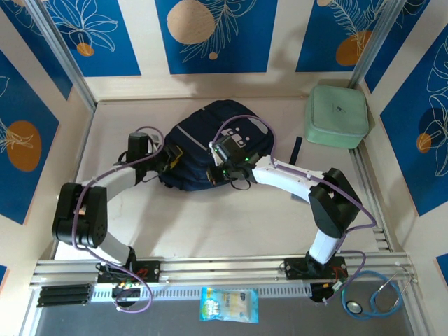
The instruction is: Pack the student bag
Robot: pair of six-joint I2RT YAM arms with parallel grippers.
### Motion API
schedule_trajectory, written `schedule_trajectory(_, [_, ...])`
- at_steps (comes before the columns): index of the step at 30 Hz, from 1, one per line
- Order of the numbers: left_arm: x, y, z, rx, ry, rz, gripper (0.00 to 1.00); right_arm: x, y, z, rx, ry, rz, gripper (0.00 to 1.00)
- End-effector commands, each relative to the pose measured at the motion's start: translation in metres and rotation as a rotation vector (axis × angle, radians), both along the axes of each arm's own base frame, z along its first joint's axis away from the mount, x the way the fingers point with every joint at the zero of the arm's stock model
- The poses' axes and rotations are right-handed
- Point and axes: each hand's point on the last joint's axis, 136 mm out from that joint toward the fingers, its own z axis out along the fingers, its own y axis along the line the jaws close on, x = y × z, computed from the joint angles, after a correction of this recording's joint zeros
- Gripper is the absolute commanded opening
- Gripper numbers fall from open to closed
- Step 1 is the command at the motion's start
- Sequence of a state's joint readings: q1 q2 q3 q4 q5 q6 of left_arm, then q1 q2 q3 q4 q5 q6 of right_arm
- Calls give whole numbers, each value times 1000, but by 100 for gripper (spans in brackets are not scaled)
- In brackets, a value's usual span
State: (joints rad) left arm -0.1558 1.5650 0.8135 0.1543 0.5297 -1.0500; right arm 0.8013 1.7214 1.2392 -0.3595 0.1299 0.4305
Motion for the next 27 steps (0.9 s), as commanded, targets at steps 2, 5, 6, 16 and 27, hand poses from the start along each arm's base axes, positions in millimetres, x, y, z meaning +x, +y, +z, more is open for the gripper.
schedule_trajectory(2, [11, -4, -1, -17, -12, 7, 30, -7, 4, 14, 58, 0, 22, 0])
schedule_trajectory(5, [18, -5, 3, -21, -28, 14, 15, -9, -5, 6, 20, 0, 25, 0])
schedule_trajectory(6, [21, -4, 3, -15, -30, 17, 11, -13, -9, 2, -1, -1, 47, 0])
schedule_trajectory(16, [15, 7, 8, 68, -28, -2, 0, 18, -121, -32, -206, 27, -181, 0])
schedule_trajectory(27, [2, 8, 0, 68, -2, -5, 0, 64, -192, -35, -231, 160, -474, 12])
